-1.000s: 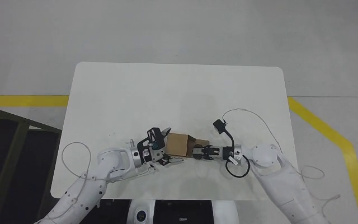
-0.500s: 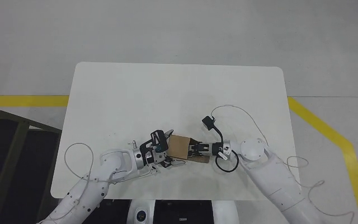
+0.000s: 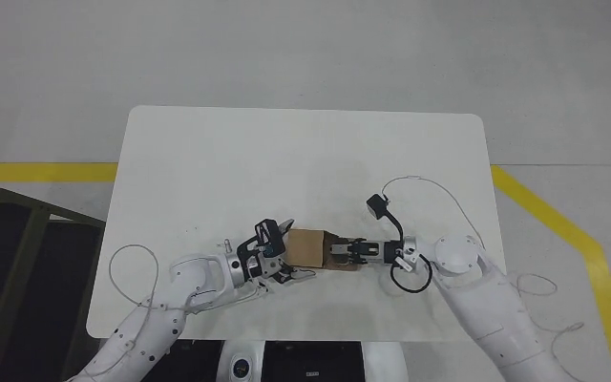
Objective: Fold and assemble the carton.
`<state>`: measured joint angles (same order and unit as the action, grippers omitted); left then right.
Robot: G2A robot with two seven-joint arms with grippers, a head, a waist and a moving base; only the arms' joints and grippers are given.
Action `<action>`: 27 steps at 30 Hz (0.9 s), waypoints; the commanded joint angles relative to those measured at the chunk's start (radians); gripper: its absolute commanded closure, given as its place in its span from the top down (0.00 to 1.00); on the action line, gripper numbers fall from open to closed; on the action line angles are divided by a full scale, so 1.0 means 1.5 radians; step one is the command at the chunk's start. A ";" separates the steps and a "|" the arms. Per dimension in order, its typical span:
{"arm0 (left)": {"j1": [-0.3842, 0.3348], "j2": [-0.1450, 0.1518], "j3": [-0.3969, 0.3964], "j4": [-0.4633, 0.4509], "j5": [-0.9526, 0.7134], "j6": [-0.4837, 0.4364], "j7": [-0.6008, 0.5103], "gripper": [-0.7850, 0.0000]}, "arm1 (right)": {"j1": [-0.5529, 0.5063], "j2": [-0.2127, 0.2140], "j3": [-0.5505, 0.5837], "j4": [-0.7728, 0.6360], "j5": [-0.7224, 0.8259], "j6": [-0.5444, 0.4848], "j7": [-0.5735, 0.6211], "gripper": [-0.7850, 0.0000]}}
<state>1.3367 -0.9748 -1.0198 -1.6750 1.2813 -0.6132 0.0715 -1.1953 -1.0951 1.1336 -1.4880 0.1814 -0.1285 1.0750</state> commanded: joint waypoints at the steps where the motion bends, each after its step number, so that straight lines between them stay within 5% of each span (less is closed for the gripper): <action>1: 0.002 0.000 -0.003 0.000 0.000 0.000 0.000 1.00 | -0.006 0.006 0.020 -0.010 -0.013 0.010 0.009 0.00; 14: 0.013 -0.002 -0.013 0.000 -0.001 -0.008 -0.006 1.00 | 0.062 0.001 -0.011 0.056 -0.054 -0.017 -0.007 0.00; 27: 0.016 -0.005 -0.014 -0.001 0.001 -0.014 -0.010 1.00 | 0.106 -0.008 -0.064 0.090 -0.018 -0.049 0.086 0.00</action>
<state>1.3598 -0.9821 -1.0410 -1.6760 1.2829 -0.6348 0.0577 -1.0349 -1.1065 1.0404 -1.3518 0.1565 -0.2044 1.2044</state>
